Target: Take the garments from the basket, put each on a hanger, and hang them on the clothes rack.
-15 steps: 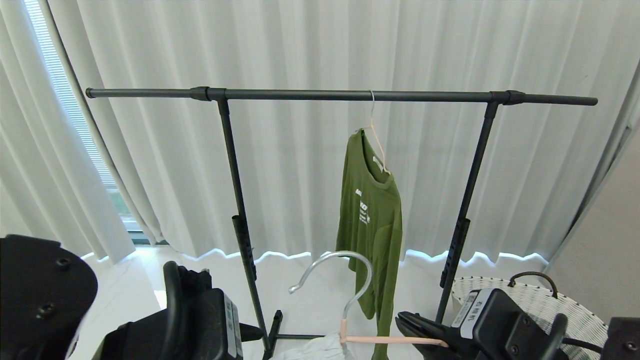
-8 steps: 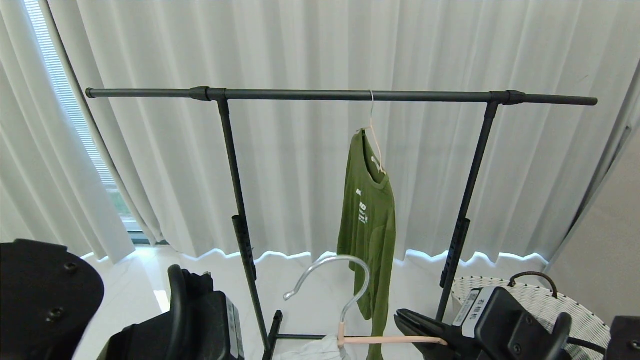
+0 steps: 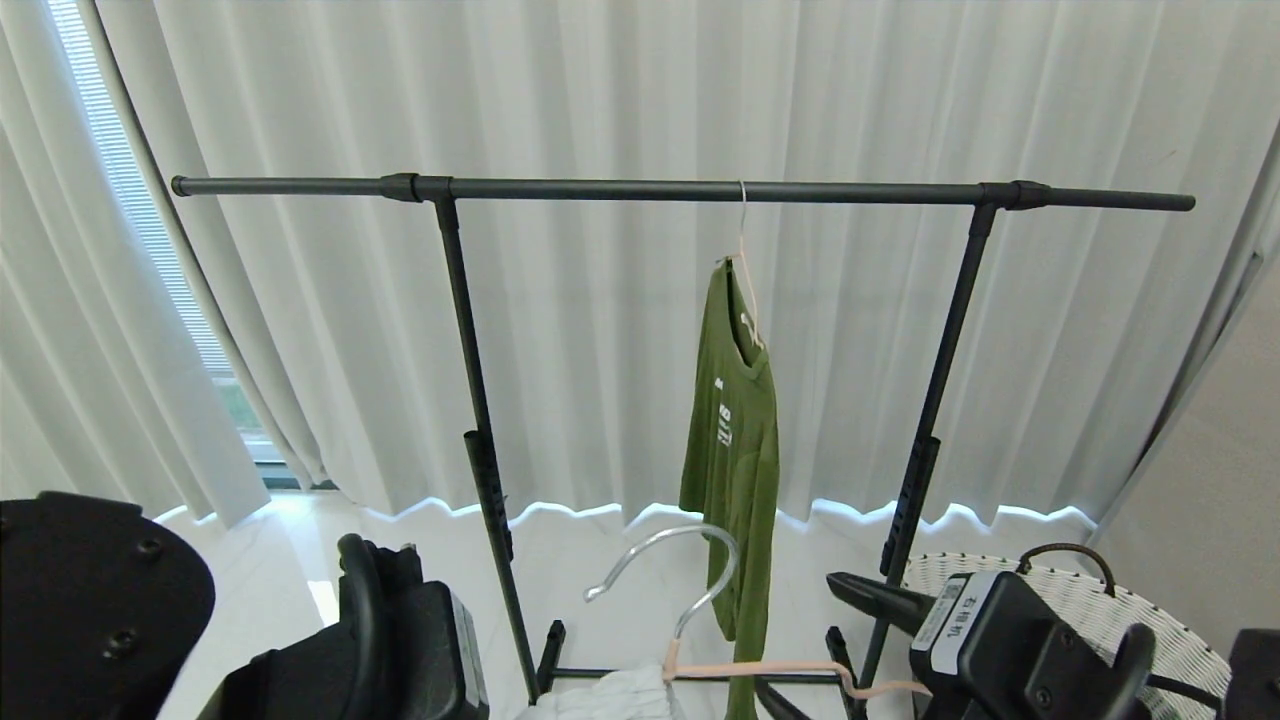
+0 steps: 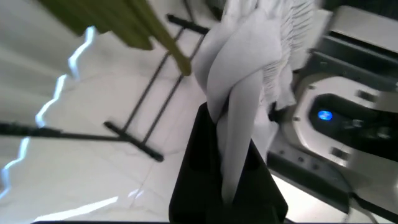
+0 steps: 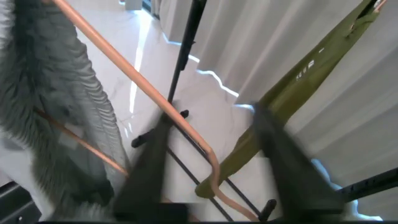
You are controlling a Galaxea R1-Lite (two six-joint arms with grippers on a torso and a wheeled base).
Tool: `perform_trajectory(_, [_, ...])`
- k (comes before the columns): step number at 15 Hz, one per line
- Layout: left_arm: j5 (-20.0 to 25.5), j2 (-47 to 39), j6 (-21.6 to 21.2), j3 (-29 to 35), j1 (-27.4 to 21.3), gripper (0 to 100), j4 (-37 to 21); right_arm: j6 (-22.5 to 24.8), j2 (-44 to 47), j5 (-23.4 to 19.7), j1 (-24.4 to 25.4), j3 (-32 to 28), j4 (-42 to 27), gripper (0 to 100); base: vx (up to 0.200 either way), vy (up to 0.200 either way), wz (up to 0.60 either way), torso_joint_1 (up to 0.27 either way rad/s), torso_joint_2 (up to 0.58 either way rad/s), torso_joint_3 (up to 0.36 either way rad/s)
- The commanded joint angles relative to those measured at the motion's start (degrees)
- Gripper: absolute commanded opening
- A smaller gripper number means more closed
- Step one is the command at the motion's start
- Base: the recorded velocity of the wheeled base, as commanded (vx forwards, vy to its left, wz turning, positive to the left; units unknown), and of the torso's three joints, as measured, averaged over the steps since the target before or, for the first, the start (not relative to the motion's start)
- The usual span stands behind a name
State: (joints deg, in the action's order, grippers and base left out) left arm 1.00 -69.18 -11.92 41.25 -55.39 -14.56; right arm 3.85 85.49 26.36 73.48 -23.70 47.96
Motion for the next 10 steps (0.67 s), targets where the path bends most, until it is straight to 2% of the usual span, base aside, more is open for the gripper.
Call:
perform_trajectory(1, [-2.1,0.2,0.1,-0.8,0.1,0,0.1,0.1,-0.3,0.0,-0.5,0.1,-0.1,100,0.000,0.000,0.00,0.000,0.00,0.000])
perform_trajectory(2, [-4.4,0.5,0.1,-1.9,0.6,0,0.5,0.1,-0.4,0.1,-0.8,0.1,-0.1,100,0.000,0.000,0.00,0.000,0.00,0.000])
perform_trajectory(4, [-5.7,0.5,0.1,-2.8,1.8,0,1.8,0.1,-0.8,0.0,-0.8,0.1,-0.1,100,0.000,0.000,0.00,0.000,0.00,0.000])
perform_trajectory(5, [-7.0,0.5,0.1,-2.8,5.4,0,4.0,0.1,-0.9,-0.4,-0.7,0.1,-0.1,100,0.000,0.000,0.00,0.000,0.00,0.000])
perform_trajectory(7, [-8.8,1.1,0.4,-2.5,9.3,0,7.2,-0.4,-0.5,-0.8,-0.3,0.3,-0.3,100,0.000,0.000,0.00,0.000,0.00,0.000])
perform_trajectory(8, [-8.8,1.7,0.4,-2.4,10.5,0,8.7,-1.4,0.2,-1.0,-0.3,0.4,-0.5,100,0.000,0.000,0.00,0.000,0.00,0.000])
perform_trajectory(10, [-8.6,3.7,0.4,-2.1,10.7,0,10.2,-6.5,2.9,-1.2,-0.3,-0.7,-0.5,100,0.000,0.000,0.00,0.000,0.00,0.000])
